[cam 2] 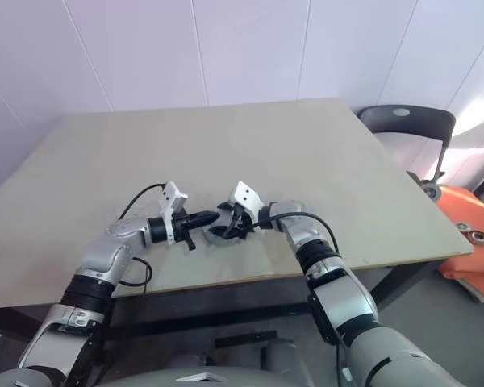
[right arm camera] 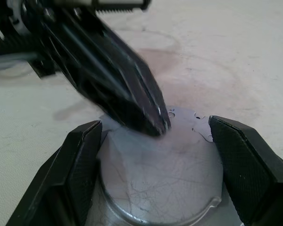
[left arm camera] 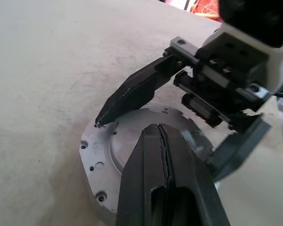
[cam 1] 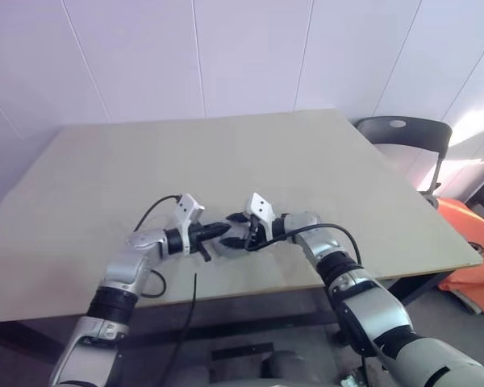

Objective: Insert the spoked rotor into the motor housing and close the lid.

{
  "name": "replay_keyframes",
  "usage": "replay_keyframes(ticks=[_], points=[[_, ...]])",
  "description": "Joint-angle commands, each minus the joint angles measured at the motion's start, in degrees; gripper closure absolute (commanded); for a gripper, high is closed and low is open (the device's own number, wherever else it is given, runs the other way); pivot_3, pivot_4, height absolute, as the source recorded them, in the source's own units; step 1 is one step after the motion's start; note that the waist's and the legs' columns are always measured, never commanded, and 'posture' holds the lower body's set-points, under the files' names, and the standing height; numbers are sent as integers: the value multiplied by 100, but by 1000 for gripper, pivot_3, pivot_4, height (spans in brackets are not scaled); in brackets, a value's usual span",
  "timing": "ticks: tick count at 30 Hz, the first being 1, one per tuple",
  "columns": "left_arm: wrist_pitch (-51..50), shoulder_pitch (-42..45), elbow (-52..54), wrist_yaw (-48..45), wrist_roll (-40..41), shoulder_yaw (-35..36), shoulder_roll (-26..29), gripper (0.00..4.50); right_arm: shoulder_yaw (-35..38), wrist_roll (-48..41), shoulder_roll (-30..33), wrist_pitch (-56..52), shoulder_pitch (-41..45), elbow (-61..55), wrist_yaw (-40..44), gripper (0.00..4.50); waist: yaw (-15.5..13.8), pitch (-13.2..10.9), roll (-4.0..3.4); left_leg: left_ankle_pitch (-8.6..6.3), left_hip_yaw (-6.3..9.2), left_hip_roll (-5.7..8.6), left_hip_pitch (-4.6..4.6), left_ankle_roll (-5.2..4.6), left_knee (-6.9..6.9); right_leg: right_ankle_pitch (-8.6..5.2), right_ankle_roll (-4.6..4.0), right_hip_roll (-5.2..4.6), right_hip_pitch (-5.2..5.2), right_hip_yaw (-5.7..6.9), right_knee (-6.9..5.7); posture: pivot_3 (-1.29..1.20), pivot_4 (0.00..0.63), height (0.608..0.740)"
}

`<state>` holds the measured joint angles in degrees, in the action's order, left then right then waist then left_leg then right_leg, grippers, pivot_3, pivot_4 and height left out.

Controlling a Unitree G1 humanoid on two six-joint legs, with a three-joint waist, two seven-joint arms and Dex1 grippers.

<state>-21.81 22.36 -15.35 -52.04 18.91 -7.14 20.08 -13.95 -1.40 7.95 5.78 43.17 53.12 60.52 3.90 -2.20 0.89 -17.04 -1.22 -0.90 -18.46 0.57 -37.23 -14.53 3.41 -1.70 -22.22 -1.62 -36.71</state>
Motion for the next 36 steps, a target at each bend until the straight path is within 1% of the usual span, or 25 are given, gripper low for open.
replay_keyframes(ticks=[1,4,9,14,27,29,32,34,36], points=[[226,137,-57,21,-180,-61,-55,4472,-16,330,242,-187,-204,400,-453,1217,0,1,1,0,0,0,0,0,0,0,0,0,0,0,1,0,0,740],[247,132,-159,32,-264,-95,-81,4472,-18,336,253,-183,-214,391,-459,1217,-1,0,-1,-1,1,0,0,1,3,0,0,-2,0,0,7,0,0,740],[571,115,-673,205,-899,-452,-30,4472,-21,342,260,-181,-231,369,-474,1217,-6,17,-22,-10,6,-1,1,16,9,0,0,-2,6,5,25,0,0,740],[611,46,-671,139,-929,-536,-97,4472,-10,336,276,-193,-242,352,-491,1217,-5,45,-54,-11,9,-1,1,18,17,0,1,-5,18,8,48,0,0,740],[514,-19,-525,-23,-840,-482,-73,4472,-15,326,264,-228,-195,390,-427,1217,-4,47,-62,-11,14,-2,0,19,24,-1,1,-7,18,15,59,0,0,740],[508,-22,-518,-26,-838,-473,-84,4472,-2,399,279,-69,-140,448,-673,1217,-3,47,-63,-11,15,-2,0,19,24,-1,1,-8,18,15,61,0,0,740],[506,-22,-521,-15,-841,-459,-96,4472,-4,391,304,81,-124,498,-611,1217,-1,44,-66,-12,16,-2,-1,19,26,-1,2,-9,18,16,66,0,0,740],[500,-32,-501,-16,-834,-452,-95,4500,-5,393,302,71,-124,512,-651,482,-1,41,-71,-12,17,-2,-4,19,27,-1,2,-10,16,18,72,0,0,740],[499,-42,-486,-14,-832,-448,-94,4500,-18,421,295,64,-120,537,-775,13,2,40,-75,-12,19,-2,-9,20,27,-1,2,-10,14,20,77,0,0,740]])
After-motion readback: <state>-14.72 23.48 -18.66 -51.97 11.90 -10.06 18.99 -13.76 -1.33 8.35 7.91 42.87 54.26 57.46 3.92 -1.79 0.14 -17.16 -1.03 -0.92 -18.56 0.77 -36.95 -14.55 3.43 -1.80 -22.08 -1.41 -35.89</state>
